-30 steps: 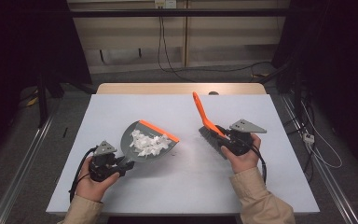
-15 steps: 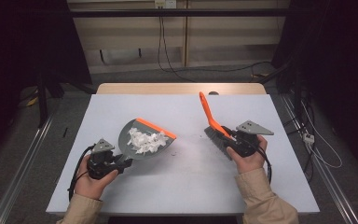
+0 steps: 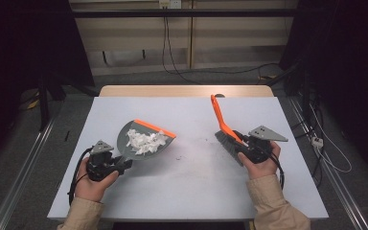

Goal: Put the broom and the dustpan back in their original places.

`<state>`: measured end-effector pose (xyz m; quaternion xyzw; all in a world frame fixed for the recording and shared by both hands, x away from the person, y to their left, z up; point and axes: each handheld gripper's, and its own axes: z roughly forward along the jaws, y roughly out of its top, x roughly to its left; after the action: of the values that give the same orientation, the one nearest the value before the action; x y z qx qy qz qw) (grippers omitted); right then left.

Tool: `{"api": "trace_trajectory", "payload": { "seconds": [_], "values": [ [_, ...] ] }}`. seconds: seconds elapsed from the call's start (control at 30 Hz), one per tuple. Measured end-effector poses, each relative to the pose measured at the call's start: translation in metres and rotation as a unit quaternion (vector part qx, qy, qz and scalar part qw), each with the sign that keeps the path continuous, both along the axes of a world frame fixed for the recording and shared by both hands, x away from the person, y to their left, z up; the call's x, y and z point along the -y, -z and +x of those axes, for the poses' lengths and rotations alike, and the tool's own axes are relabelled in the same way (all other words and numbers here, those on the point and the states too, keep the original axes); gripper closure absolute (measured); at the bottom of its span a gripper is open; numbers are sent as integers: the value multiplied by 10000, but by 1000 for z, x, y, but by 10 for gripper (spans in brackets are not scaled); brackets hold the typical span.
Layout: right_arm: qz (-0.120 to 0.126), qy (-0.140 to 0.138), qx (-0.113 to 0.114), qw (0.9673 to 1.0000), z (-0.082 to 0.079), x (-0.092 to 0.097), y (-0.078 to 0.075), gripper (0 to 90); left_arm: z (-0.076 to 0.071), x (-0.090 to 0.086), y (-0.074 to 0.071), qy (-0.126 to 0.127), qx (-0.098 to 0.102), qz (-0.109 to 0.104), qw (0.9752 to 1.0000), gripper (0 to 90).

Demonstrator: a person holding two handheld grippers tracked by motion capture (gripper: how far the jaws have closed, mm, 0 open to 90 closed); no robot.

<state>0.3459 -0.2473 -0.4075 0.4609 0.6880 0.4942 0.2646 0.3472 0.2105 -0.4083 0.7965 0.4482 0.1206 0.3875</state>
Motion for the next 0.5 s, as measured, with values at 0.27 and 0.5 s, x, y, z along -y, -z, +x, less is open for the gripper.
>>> {"api": "trace_trajectory", "payload": {
  "seconds": [0.27,0.5],
  "values": [
    [3,76,3,10000,-4,7,0,714,3,-3,-1,-93,19,36,9999,628],
    [18,181,4,9998,-8,16,-1,713,6,-4,0,-170,-5,55,9998,629]
  ]
}}
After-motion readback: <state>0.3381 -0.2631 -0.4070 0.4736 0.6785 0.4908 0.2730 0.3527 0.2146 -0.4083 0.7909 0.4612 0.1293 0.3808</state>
